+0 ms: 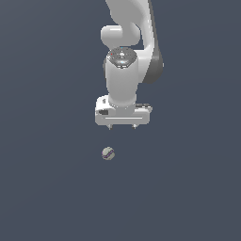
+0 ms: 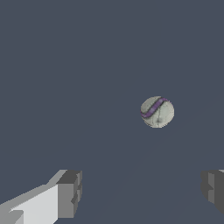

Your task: Pick up the object and move it to a goal position.

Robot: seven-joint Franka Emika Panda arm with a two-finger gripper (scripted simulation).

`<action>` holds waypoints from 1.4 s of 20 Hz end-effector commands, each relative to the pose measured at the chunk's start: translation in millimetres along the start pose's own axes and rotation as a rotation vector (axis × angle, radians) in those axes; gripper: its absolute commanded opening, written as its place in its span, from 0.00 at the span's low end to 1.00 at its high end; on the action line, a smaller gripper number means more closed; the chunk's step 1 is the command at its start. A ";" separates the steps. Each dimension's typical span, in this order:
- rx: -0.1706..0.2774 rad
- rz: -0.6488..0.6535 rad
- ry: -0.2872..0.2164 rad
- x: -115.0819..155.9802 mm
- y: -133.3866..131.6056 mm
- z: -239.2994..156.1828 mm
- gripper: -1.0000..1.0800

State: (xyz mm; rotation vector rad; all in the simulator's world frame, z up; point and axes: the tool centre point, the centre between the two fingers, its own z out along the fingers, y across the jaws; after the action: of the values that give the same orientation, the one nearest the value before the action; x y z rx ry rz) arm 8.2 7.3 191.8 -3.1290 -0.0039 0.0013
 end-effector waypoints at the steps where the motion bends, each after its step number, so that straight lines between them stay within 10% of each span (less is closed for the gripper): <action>1: 0.000 0.000 0.000 0.0 0.0 0.0 0.96; 11: 0.006 -0.053 0.011 -5.1 -27.9 -10.5 0.96; 28: -0.004 -0.196 0.008 13.3 -1.8 18.1 0.96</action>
State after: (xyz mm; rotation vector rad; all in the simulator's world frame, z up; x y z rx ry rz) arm 18.6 13.8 178.9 -3.1199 -0.2719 -0.0137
